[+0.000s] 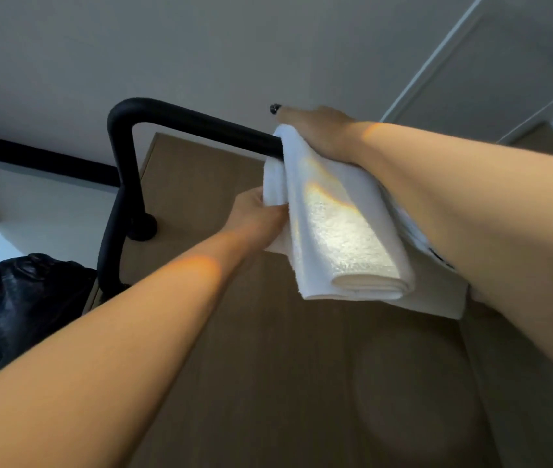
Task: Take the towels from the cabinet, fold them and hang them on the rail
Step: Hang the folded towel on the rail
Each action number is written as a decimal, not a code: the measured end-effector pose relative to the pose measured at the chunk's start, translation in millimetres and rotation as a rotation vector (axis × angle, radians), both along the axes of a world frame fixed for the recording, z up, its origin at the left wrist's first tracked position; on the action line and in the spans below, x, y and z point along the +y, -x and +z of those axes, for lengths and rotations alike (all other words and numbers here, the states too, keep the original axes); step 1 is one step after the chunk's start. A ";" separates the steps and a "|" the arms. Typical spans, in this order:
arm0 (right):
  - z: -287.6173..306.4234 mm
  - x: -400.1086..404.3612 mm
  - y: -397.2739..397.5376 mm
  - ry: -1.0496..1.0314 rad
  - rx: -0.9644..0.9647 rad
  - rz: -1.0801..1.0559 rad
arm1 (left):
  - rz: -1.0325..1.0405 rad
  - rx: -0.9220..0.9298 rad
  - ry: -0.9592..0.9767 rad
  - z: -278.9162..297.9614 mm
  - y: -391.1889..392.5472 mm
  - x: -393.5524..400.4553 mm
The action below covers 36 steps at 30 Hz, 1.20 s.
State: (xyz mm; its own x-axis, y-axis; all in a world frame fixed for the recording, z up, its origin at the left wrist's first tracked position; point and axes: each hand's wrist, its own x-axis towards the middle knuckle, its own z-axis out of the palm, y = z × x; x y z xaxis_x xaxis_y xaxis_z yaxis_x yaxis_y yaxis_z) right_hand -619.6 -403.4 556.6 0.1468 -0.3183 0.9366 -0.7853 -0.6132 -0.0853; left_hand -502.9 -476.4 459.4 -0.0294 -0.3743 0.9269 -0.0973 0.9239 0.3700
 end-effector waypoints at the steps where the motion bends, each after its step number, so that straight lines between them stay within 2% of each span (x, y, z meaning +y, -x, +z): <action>1: -5.3 0.8 0.4 0.071 -0.003 -0.041 | -0.023 0.010 -0.004 -4.1 1.2 0.7; 5: -33.0 -7.1 7.8 0.310 0.126 -0.260 | -0.090 0.088 -0.039 -19.2 6.0 7.6; 13: -21.4 -3.1 10.0 0.238 0.069 -0.242 | -0.188 0.165 -0.083 -46.0 17.1 34.6; 15: -22.0 -7.7 7.5 0.263 0.037 -0.259 | -0.187 0.186 -0.091 -45.4 19.2 41.5; 17: -27.3 -12.9 5.5 0.317 0.010 -0.291 | -0.293 0.201 -0.132 -43.8 20.5 49.7; 20: -30.7 -19.6 3.7 0.395 -0.014 -0.286 | -0.382 0.120 -0.190 -44.0 18.2 55.9; 22: -25.8 -18.7 6.7 0.291 -0.049 -0.187 | -0.302 0.078 -0.211 -46.6 18.7 54.0; 25: -13.1 -9.1 16.8 0.098 -0.109 0.113 | -0.237 0.098 -0.200 -48.1 22.0 48.0; 29: 4.0 2.1 13.7 0.063 0.057 -0.010 | -0.184 0.074 -0.160 -50.0 23.6 38.1; 31: 8.3 2.6 6.1 0.018 0.136 0.003 | -0.174 0.078 -0.109 -51.0 21.1 34.7; 36: 18.2 -9.9 -4.9 0.031 0.192 -0.053 | -0.161 0.050 -0.063 -52.0 15.0 34.3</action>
State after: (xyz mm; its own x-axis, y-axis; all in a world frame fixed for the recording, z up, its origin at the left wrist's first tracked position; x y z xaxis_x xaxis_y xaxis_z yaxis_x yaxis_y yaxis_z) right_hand -614.6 -413.3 574.7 0.3076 -0.3015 0.9025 -0.8168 -0.5702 0.0880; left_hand -517.9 -442.1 407.4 -0.0478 -0.4258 0.9036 0.0698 0.9009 0.4283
